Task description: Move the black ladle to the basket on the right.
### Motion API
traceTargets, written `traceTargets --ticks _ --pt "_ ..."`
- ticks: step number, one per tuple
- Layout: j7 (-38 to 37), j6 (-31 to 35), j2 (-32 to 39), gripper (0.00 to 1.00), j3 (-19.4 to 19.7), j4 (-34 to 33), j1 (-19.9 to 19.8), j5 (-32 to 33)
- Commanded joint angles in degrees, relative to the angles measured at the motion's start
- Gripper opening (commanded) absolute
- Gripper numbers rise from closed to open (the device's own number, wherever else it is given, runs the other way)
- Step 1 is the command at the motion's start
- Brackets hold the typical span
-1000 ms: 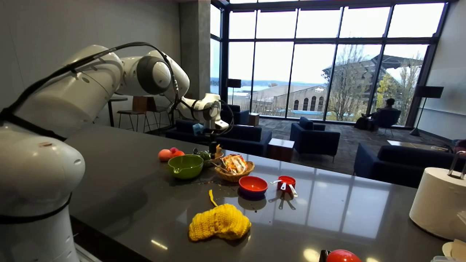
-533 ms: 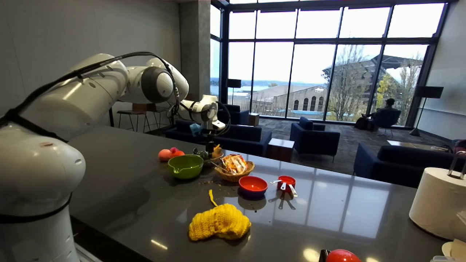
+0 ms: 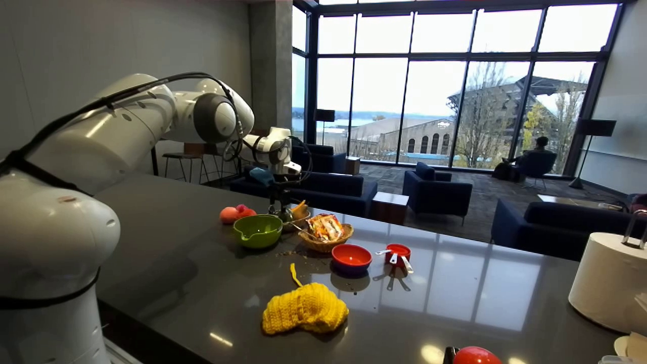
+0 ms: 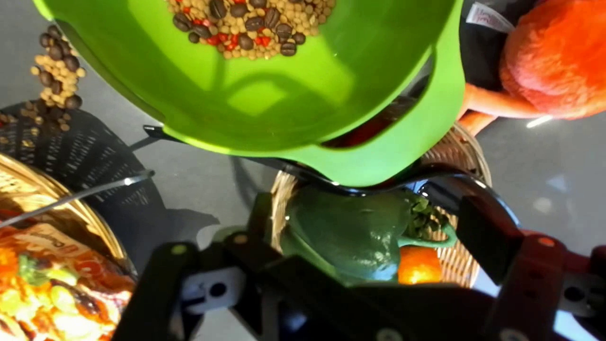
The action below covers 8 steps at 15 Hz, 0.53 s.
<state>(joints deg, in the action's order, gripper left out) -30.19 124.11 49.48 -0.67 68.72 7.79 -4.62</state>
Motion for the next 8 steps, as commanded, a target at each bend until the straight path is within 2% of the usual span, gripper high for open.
traceTargets --ticks 1,8 --pt "10.6 0.2 1.0 1.00 -1.0 -1.9 0.0 0.8" --pt "28.1 0.3 3.1 1.00 -3.3 -5.8 1.3 4.3"
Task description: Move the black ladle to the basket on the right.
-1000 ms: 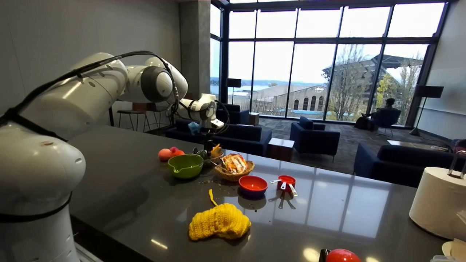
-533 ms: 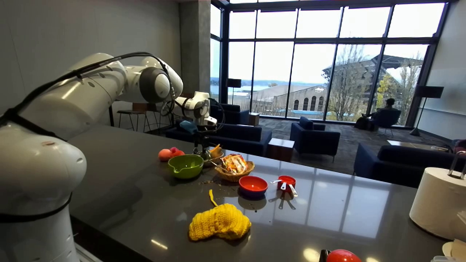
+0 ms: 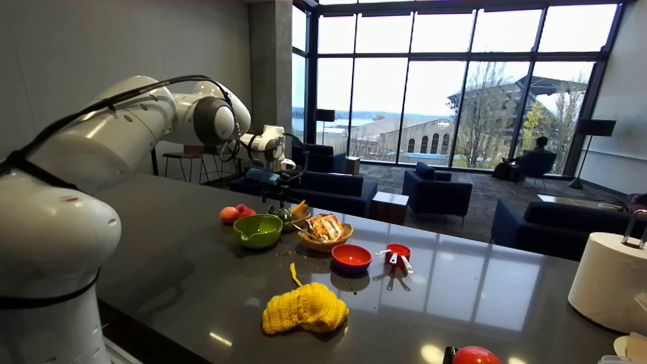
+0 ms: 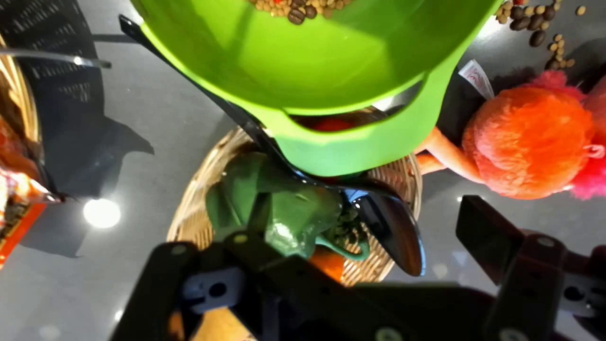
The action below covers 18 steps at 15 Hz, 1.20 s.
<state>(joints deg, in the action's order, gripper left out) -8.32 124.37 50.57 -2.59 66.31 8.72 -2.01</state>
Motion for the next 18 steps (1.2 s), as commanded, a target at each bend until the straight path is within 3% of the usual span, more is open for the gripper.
traceTargets --ticks 1,6,15,16,17,18 --pt "8.8 0.2 2.4 1.00 -2.0 -3.9 0.5 2.0" --pt "20.7 0.7 4.9 1.00 -4.0 -6.5 1.0 4.8" --pt "35.0 0.2 8.1 1.00 -6.5 -9.9 -0.5 4.9" --pt "35.8 0.0 8.6 0.96 -6.8 -10.5 -0.7 4.7" --pt "36.6 -0.1 8.9 0.73 -7.0 -10.9 -0.8 4.7" --pt "37.1 -0.2 9.2 0.72 -7.1 -11.4 -0.8 4.7"
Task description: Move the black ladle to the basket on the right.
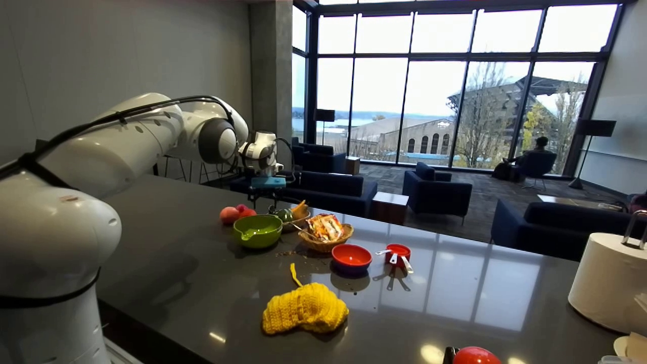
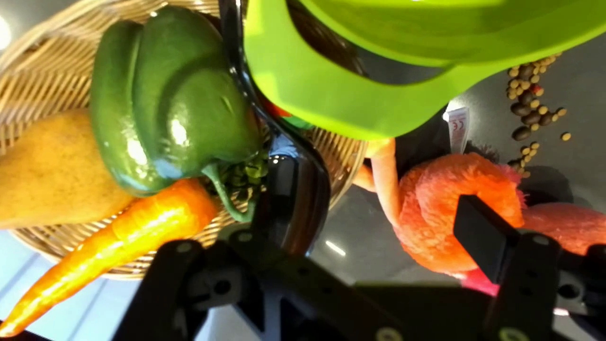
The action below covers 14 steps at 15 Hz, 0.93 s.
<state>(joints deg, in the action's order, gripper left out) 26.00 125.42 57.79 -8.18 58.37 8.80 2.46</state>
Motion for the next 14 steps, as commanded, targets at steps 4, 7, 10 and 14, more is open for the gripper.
traceTargets --ticks 4,7,10,14 --pt "4.3 -1.7 3.3 0.48 -1.7 -5.1 -0.9 0.3" --pt "4.7 -1.4 3.9 0.25 -1.5 -5.9 -0.8 0.5" --pt "5.2 -1.1 3.8 0.02 -0.8 -5.9 -0.5 0.1" --pt "4.3 -1.0 3.1 0.00 -0.2 -6.0 -0.1 0.5"
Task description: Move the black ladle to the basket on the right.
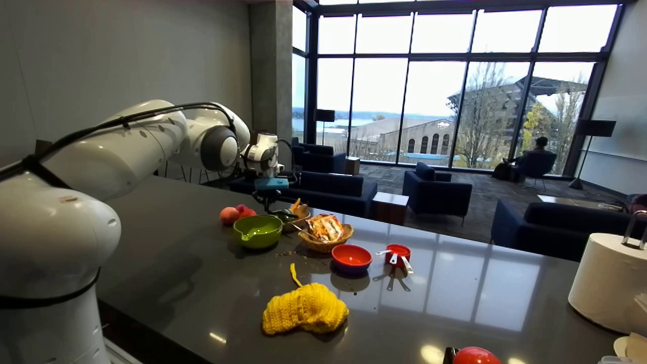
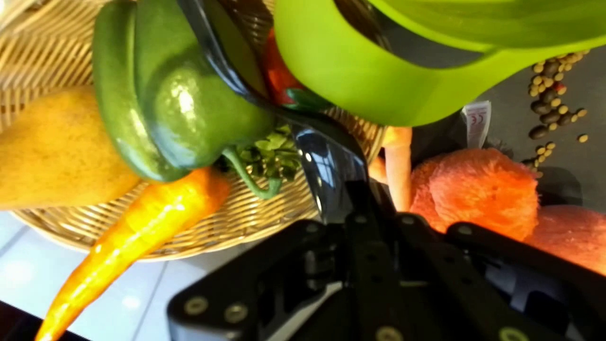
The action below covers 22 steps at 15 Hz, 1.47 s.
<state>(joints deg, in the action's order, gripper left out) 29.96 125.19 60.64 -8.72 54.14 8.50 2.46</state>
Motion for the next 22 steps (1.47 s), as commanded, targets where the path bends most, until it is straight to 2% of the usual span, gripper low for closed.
traceTargets --ticks 1,6,11,22 --pt "0.1 -0.7 0.0 0.01 0.5 -2.0 0.3 0.6" --pt "-1.1 -0.4 -1.0 0.01 1.9 -2.9 1.2 2.0" --pt "-3.5 0.0 -2.4 0.01 5.0 -2.9 2.3 5.1" --pt "-5.1 0.8 -8.7 0.01 9.9 4.0 -1.3 4.7"
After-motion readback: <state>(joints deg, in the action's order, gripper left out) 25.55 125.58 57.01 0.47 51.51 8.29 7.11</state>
